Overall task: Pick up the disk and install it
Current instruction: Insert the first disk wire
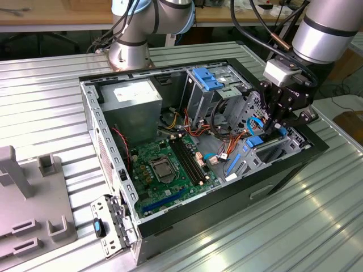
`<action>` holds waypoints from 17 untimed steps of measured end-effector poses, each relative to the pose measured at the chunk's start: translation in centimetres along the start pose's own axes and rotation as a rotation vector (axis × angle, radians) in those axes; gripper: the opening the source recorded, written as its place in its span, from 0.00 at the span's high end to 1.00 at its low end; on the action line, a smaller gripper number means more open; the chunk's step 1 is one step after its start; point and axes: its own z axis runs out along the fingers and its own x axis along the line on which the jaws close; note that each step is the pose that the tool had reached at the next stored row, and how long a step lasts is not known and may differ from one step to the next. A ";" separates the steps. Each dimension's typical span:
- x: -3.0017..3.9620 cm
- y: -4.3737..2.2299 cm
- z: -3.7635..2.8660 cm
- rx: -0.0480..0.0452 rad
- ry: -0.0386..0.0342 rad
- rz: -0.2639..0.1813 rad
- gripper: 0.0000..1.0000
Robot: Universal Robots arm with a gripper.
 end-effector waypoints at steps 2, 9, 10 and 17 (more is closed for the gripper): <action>0.00 0.01 0.00 0.0002 -0.0002 -0.002 0.84; -0.09 0.06 -0.01 0.0015 -0.0014 -0.018 0.84; -0.09 0.06 -0.01 0.0016 -0.0013 -0.018 0.84; 0.07 0.01 0.01 0.0016 -0.0014 -0.018 0.84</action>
